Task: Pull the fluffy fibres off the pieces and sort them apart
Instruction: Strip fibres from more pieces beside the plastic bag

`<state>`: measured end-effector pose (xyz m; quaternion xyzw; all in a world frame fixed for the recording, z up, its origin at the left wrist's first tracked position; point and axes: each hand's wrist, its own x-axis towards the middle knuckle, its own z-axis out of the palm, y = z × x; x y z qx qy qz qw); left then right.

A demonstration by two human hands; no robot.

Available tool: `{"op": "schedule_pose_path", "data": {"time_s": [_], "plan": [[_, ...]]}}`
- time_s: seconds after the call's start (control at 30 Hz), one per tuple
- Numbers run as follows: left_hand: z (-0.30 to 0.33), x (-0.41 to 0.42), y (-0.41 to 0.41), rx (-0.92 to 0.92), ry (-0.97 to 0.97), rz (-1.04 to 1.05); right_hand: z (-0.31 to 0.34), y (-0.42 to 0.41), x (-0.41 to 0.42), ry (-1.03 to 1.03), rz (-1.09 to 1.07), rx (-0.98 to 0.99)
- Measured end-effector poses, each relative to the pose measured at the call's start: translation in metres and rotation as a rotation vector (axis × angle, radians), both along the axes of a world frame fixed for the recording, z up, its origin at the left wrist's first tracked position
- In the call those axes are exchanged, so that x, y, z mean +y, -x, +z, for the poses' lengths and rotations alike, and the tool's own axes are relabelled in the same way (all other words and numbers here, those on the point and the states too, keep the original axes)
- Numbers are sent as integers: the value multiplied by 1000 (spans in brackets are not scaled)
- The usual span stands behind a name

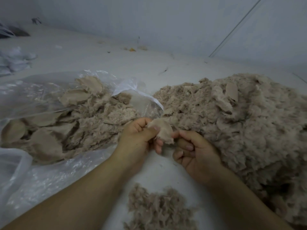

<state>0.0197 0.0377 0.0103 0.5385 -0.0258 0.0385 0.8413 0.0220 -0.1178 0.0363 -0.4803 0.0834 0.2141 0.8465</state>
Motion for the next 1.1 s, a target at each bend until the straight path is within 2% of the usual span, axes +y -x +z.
{"op": "schedule_pose_path", "data": {"time_s": [0.17, 0.3, 0.53, 0.6, 0.7, 1.1], "plan": [[3, -2, 1, -32, 62, -49, -2, 3, 4, 132, 108, -216], [6, -3, 2, -35, 91, -52, -7, 1, 4, 188, 24, -153], [2, -1, 0, -46, -32, 126, -12, 0, 5, 114, -52, -115], [2, -2, 1, -61, -104, 130, -12, 1, 3, 108, -15, -162], [0, -5, 3, -68, -160, 140, -10, 3, 3, 205, 109, -267], [-1, -5, 1, -79, -142, 234, -19, -1, 4, 300, 92, -287]]}}
